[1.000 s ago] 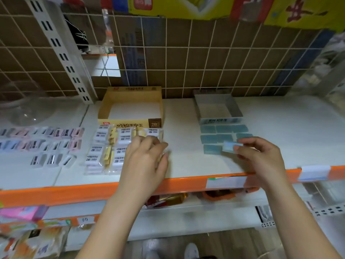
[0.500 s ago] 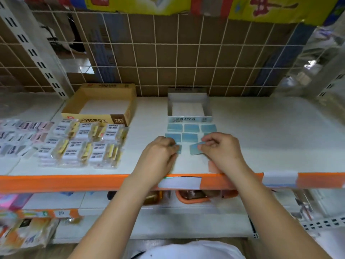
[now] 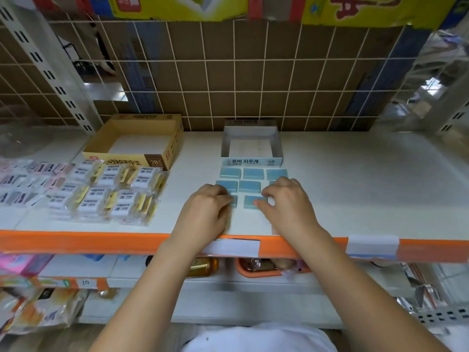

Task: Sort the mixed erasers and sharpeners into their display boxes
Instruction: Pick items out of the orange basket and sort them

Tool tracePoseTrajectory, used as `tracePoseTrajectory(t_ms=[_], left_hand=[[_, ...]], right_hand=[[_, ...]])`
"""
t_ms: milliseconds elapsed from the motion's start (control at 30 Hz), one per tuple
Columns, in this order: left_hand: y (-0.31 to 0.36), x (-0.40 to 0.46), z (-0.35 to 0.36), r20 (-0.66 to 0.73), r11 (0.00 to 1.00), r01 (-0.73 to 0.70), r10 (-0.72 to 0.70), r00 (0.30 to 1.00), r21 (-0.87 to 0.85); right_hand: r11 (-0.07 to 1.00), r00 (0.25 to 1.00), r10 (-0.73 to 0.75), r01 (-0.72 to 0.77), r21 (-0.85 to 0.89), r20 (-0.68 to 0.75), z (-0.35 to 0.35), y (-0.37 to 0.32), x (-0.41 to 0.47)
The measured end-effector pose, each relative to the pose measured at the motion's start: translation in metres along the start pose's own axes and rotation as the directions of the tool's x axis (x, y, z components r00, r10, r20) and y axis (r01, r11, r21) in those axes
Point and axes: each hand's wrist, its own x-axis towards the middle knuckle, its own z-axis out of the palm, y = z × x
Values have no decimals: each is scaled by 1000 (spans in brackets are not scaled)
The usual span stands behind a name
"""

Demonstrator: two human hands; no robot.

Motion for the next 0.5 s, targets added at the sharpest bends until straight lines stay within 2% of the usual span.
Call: tracePoseTrajectory(t_ms=[200,333,500], left_hand=[[2,-8,-23,-47,1000,6,-6,999,1],[-16,-22,-55,-153,999,31,-25,988,38],[-59,-68,-95,-254,985,144,-114,960,100]], right_hand=[[992,990,-101,108,62,-100,-1,-19,1],[954,943,-263,285,89,-205,5,-59,5],[902,890,-409,428,61,-201,27,-128,10]])
